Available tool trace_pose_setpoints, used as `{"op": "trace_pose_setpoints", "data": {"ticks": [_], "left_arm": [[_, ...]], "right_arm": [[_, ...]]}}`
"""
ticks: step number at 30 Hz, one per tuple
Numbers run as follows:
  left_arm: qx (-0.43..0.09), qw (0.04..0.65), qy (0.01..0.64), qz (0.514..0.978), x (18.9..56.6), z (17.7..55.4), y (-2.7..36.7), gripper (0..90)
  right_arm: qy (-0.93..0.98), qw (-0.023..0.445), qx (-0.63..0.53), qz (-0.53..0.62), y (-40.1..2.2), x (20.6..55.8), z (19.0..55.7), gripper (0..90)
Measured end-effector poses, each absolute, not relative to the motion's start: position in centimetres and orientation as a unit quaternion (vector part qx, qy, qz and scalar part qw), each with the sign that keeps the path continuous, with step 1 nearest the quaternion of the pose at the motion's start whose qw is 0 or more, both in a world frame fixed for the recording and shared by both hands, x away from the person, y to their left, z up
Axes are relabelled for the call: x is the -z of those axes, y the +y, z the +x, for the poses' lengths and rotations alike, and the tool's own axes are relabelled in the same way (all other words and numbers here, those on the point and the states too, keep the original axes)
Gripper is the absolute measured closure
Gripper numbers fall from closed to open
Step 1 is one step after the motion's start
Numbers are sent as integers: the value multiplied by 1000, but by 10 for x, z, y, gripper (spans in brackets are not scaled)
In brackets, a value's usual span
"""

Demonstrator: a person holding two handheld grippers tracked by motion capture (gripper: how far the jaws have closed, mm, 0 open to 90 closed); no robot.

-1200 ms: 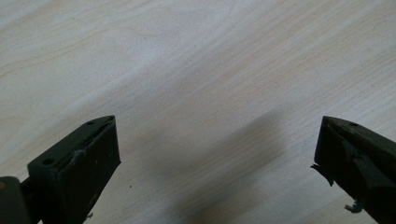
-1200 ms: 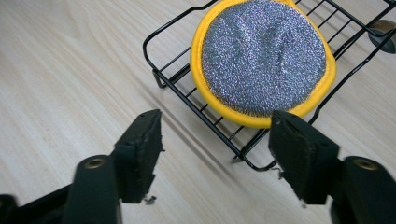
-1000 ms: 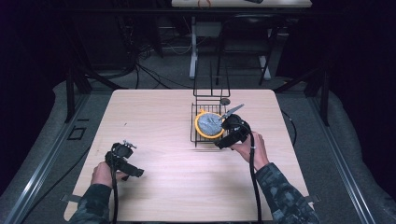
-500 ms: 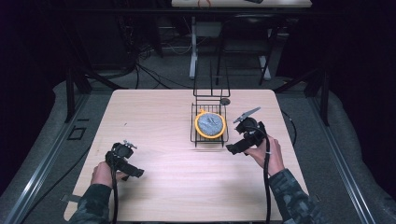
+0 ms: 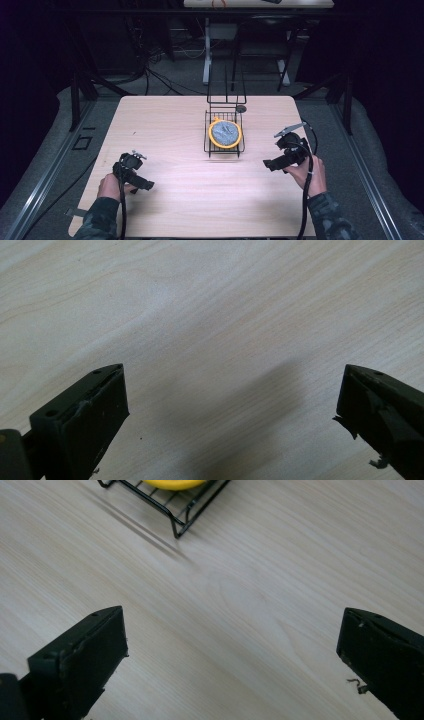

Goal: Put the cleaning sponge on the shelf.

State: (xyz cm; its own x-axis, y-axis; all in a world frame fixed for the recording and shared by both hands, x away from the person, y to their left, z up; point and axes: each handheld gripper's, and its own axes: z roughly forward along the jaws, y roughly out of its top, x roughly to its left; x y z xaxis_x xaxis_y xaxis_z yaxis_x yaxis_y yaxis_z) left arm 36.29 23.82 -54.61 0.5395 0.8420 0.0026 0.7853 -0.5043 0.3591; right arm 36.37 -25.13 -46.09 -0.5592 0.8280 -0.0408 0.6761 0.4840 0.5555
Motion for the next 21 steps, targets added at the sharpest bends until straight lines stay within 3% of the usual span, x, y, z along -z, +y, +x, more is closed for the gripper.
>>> {"op": "trace_pose_setpoints", "data": {"ticks": [21], "left_arm": [[-82, 156, 463, 869, 548, 366, 234, 1]], "right_arm": [[821, 146, -224, 505, -311, 505, 331, 0]]}}
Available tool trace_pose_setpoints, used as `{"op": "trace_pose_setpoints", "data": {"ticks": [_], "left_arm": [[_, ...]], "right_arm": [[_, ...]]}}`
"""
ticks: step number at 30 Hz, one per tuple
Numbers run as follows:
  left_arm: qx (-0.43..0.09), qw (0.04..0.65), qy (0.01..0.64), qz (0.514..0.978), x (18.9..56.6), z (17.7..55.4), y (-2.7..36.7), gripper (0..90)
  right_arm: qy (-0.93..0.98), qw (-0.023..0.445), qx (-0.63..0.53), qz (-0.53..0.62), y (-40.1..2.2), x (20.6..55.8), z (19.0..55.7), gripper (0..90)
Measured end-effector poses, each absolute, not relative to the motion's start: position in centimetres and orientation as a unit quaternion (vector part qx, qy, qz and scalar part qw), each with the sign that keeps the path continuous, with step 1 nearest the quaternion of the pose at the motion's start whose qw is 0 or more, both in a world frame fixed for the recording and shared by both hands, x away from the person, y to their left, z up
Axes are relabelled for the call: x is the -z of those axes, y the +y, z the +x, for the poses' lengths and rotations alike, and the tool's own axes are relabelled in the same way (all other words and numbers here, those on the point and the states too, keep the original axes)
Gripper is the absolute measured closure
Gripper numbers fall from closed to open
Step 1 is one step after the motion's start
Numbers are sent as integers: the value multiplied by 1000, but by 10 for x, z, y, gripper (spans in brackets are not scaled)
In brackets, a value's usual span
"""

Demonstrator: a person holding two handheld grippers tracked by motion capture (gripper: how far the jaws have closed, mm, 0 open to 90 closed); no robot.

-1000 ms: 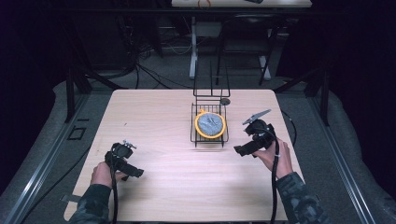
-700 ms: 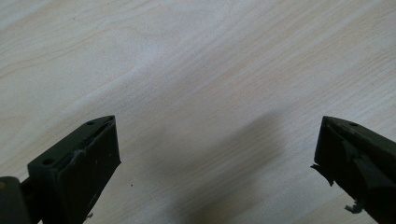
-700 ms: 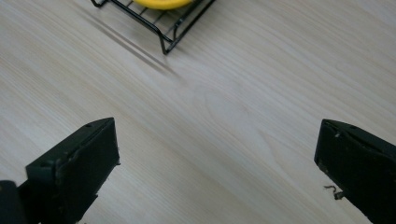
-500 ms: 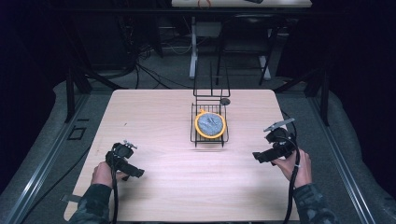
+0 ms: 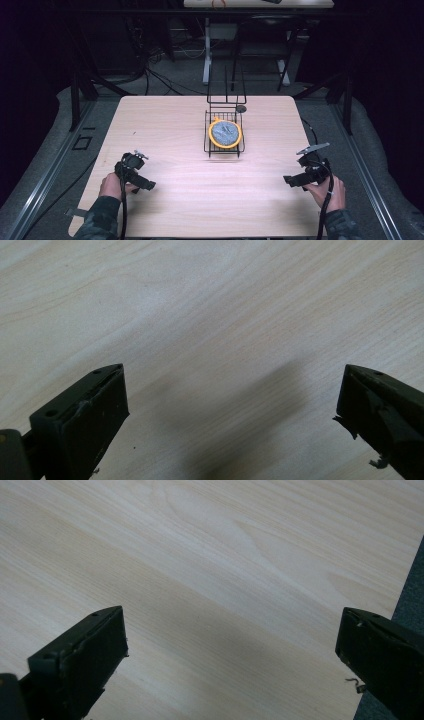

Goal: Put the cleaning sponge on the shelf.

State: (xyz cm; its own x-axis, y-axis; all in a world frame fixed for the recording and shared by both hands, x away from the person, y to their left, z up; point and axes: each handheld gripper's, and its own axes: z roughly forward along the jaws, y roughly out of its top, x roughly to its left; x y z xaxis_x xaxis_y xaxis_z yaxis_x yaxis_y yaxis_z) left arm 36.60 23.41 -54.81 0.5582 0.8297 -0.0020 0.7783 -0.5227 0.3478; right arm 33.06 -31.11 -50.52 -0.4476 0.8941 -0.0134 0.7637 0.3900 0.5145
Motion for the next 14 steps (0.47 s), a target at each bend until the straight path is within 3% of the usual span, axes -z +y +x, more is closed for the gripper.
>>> {"op": "trace_pose_setpoints", "data": {"ticks": [14], "left_arm": [[-74, 162, 462, 869, 549, 371, 232, 1]], "right_arm": [[828, 136, -205, 503, -312, 522, 332, 0]]}}
